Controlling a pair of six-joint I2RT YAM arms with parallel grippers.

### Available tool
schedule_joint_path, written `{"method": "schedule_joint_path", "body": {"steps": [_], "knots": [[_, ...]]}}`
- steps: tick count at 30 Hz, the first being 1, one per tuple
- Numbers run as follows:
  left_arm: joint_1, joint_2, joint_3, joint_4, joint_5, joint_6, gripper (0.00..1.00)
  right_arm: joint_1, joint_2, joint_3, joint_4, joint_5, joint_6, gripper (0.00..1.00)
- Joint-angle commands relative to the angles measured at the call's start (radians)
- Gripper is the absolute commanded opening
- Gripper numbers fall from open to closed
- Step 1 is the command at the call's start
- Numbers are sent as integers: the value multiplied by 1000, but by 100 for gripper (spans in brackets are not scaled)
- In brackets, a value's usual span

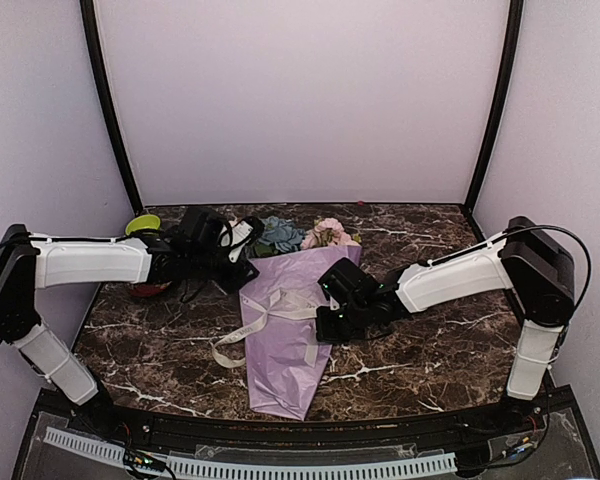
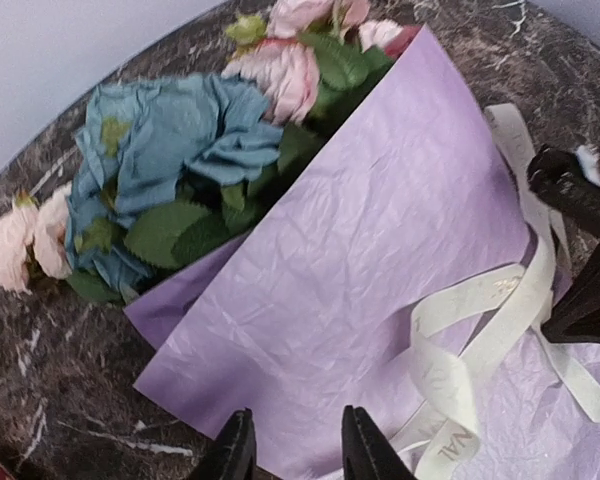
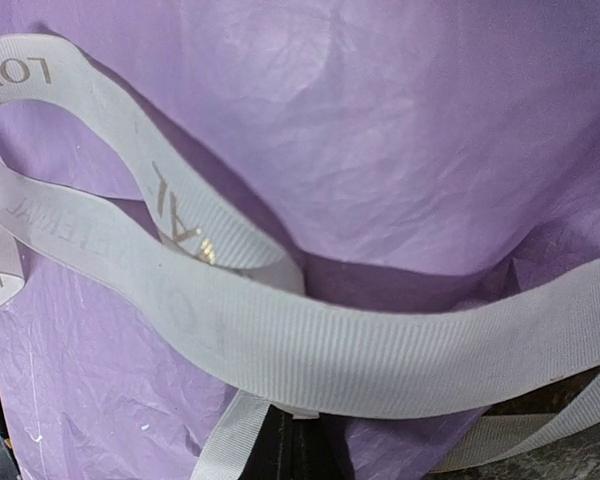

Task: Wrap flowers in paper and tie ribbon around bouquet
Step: Tie the ribbon around the folded bouquet.

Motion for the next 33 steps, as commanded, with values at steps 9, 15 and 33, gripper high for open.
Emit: {"method": "schedule_joint_path", "body": {"steps": [9, 15, 33], "knots": [[245, 47, -3, -61, 489, -203, 65, -5, -28, -2, -12, -1, -29, 0], [238, 60, -74, -30, 497, -375, 44, -5, -37, -2, -16, 8, -29, 0], [188, 59, -133, -173, 479, -285, 52, -5, -10, 30, -33, -4, -39, 0]]}}
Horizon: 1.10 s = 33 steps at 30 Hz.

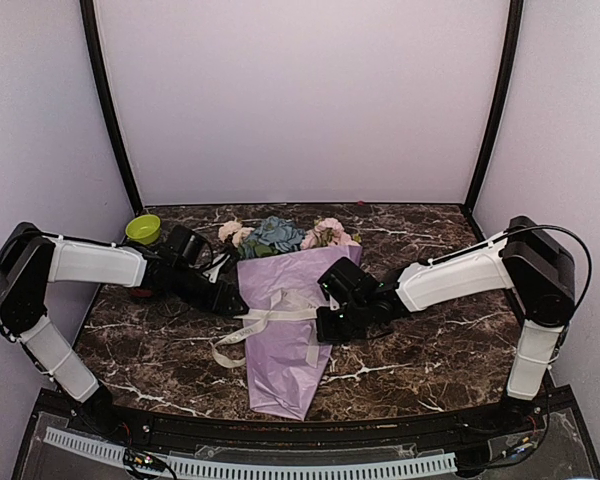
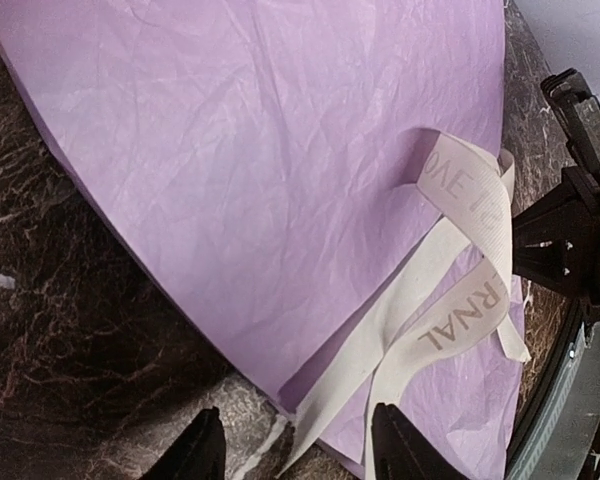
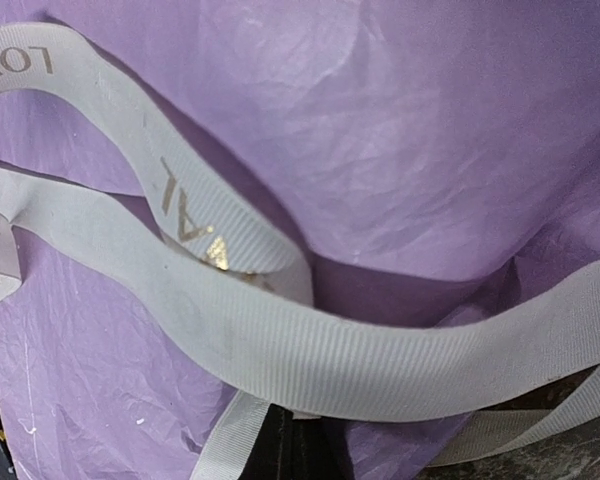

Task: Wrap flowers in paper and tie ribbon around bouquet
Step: Tie the ribbon around the folded bouquet.

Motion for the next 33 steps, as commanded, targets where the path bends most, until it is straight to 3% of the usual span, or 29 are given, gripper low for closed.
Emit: {"method": "schedule_joint_path", "body": {"steps": [1, 4, 9, 14, 17, 28, 33], "knots": [[-3, -8, -10, -68, 35, 51, 52, -5, -10, 20, -7, -1, -13, 0], [-2, 0, -26, -16, 103, 43, 52, -5, -5, 26, -18, 8, -18, 0], [-3, 67, -3, -31, 139, 54, 40, -5, -13, 16, -12, 7, -18, 0], [-2, 37, -7, -16, 113, 55, 12, -5, -17, 7, -7, 5, -15, 0], [-3, 39, -2, -32, 98, 62, 4, -5, -15, 10, -12, 6, -18, 0], [-2, -20, -5, -57, 65, 72, 3, -3, -51, 13, -20, -42, -54, 0], [-2, -40, -3, -76, 48, 80, 3, 13, -85, 45, -102, 20, -65, 0]]}}
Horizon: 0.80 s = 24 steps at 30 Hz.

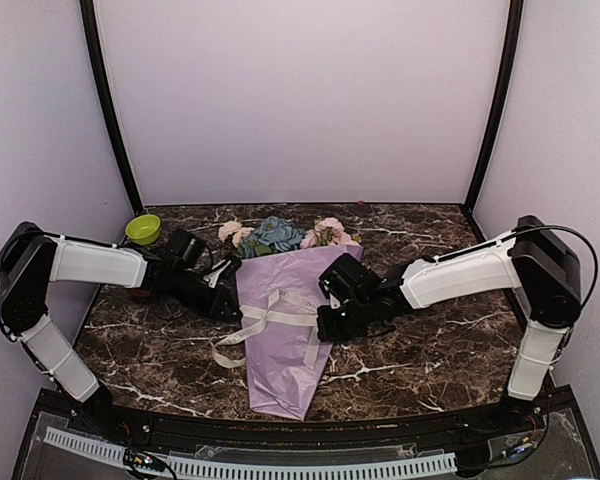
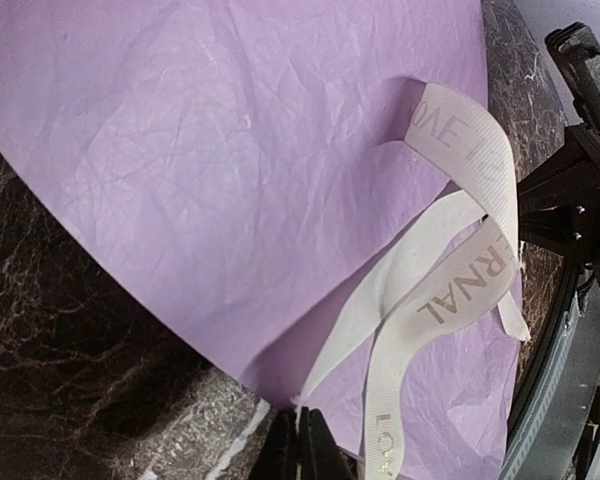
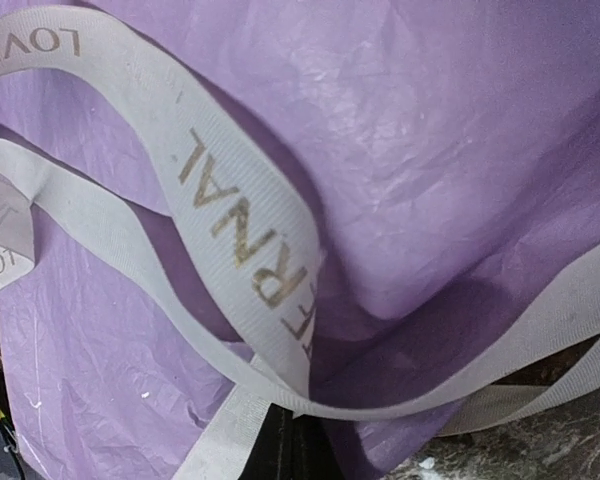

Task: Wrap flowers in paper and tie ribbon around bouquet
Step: Tie the ribbon around the folded bouquet.

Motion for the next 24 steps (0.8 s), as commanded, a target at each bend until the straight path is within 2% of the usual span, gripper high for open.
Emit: {"method": "schedule_joint_path", "body": {"steps": [1, 7, 11, 16, 18, 21, 24], "knots": [[-2, -55, 8, -44, -24, 23, 2, 17, -64, 43, -90, 60, -25, 0], [-2, -64, 0, -35, -34, 21, 0, 36, -105, 47, -225, 140, -32, 0], [-2, -61, -8, -20, -31, 21, 0, 92, -93, 127, -282, 203, -61, 0], [-2, -64, -2, -26, -35, 24, 0, 94, -79, 112, -285, 229, 40, 2], [-3, -66, -4, -28, -43, 25, 0, 86, -91, 82, -262, 227, 71, 7], [-3, -67, -4, -27, -37, 27, 0, 83, -103, 36, -231, 227, 98, 26], [-2, -66, -5, -21, -38, 27, 0, 84, -107, 34, -192, 221, 102, 34]]}}
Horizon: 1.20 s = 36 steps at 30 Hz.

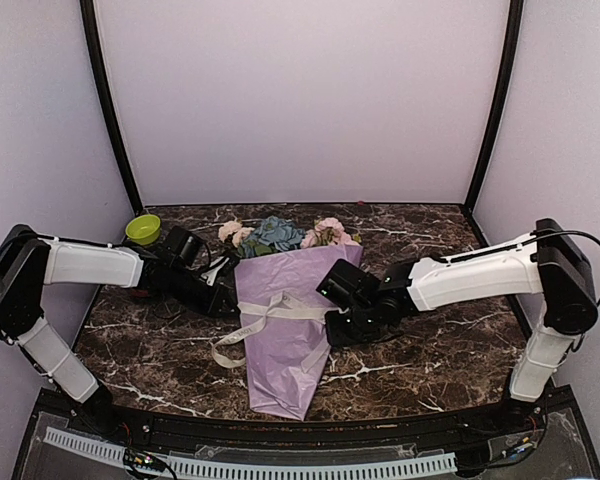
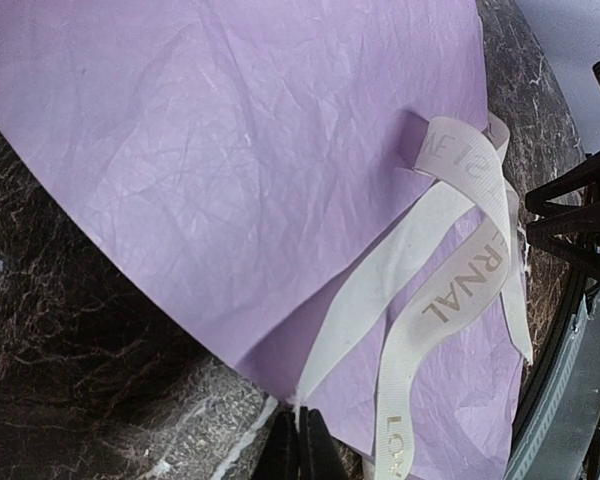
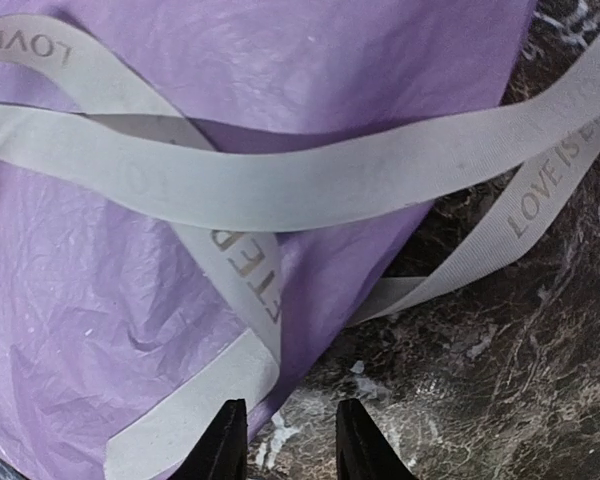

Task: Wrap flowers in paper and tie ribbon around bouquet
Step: Tie the ribbon around the folded bouquet.

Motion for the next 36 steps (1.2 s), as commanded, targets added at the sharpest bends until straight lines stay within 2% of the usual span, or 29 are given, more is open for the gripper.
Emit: {"method": "schedule_joint_path", "body": {"steps": [1, 4, 7, 13, 18, 22, 24, 31, 36], "knots": [[-3, -33, -5, -4, 0, 15, 0, -1, -25, -5, 59, 20, 39, 36], [-3, -32, -6, -5, 3, 15, 0, -2, -14, 3, 64, 38, 46, 44], [-3, -35, -7, -1, 5, 13, 0, -8, 9, 9, 71, 50, 34, 45], [-3, -38, -7, -5, 4, 14, 0, -7, 76, 86, 28, 87, -37, 29], [-4, -43, -8, -9, -1, 15, 0, -8, 113, 132, -19, 116, -103, 22], [-4, -44, -8, -11, -3, 15, 0, -8, 139, 155, -52, 112, -122, 5], [-4, -44, -4, -16, -10, 20, 0, -8, 133, 147, -50, 113, -119, 1], [-4, -52, -3, -10, -26, 19, 0, -16, 110, 121, -36, 115, -128, 0], [-4, -49, -5, -10, -20, 15, 0, -22, 133, 141, -1, 78, -146, 4]]}}
